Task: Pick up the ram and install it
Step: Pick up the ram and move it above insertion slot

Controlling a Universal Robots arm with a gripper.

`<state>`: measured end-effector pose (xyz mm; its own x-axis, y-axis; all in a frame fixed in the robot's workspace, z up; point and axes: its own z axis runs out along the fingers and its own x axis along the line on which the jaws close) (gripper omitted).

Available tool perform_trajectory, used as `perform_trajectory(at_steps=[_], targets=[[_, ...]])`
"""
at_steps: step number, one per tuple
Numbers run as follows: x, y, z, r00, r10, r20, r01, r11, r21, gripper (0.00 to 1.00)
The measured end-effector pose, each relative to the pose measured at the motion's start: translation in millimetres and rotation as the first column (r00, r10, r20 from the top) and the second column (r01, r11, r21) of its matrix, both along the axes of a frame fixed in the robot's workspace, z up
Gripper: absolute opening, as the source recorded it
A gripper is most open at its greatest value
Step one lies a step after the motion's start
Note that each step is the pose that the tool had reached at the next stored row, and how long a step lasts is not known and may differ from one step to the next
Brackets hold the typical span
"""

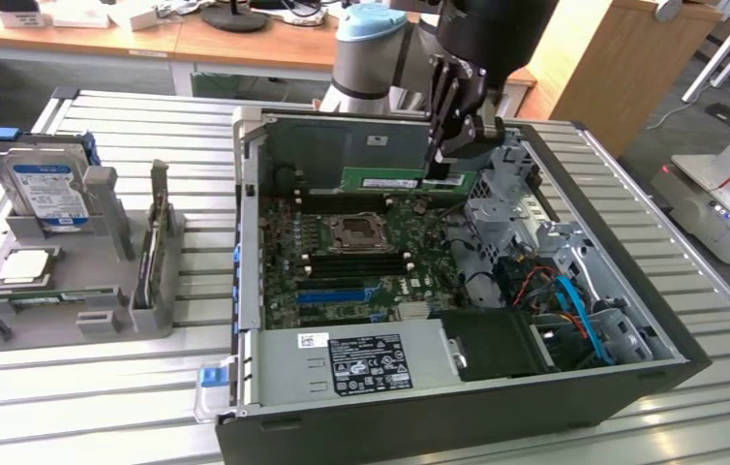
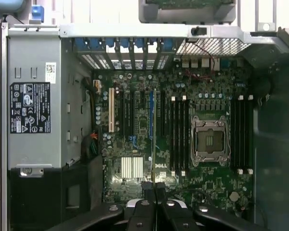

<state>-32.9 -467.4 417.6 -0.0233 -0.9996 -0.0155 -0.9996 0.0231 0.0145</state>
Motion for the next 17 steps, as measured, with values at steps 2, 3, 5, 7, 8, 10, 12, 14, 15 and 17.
perform_trajectory(at_steps=[2,3,5,7,8,10,12,14,15,17], targets=[[0.0,0.1,0.0,1.0000,0.000,0.0000,0.000,1.0000,0.0000,0.12],[0.1,0.2,0.0,1.0000,0.000,0.0001,0.000,1.0000,0.0000,0.12],[0.0,2.8,-0.2,1.0000,0.000,0.0000,0.000,1.0000,0.0000,0.12],[0.0,6.9,-0.5,1.0000,0.000,0.0000,0.000,1.0000,0.0000,0.12],[0.0,9.2,-0.8,1.0000,0.000,0.0001,0.000,1.0000,0.0002,0.12],[0.1,14.1,-1.0,1.0000,0.000,0.0000,0.000,1.0000,0.0000,0.12],[0.1,19.4,-1.5,1.0000,0.000,0.0000,0.000,1.0000,0.0000,0.12],[0.1,24.4,-1.9,1.0000,0.000,0.0000,0.000,1.0000,0.0000,0.12],[0.0,26.7,-2.1,1.0000,0.000,0.0000,0.000,1.0000,0.0000,0.12],[0.0,31.5,-2.5,1.0000,0.000,0.0001,0.000,1.0000,0.0001,0.12]])
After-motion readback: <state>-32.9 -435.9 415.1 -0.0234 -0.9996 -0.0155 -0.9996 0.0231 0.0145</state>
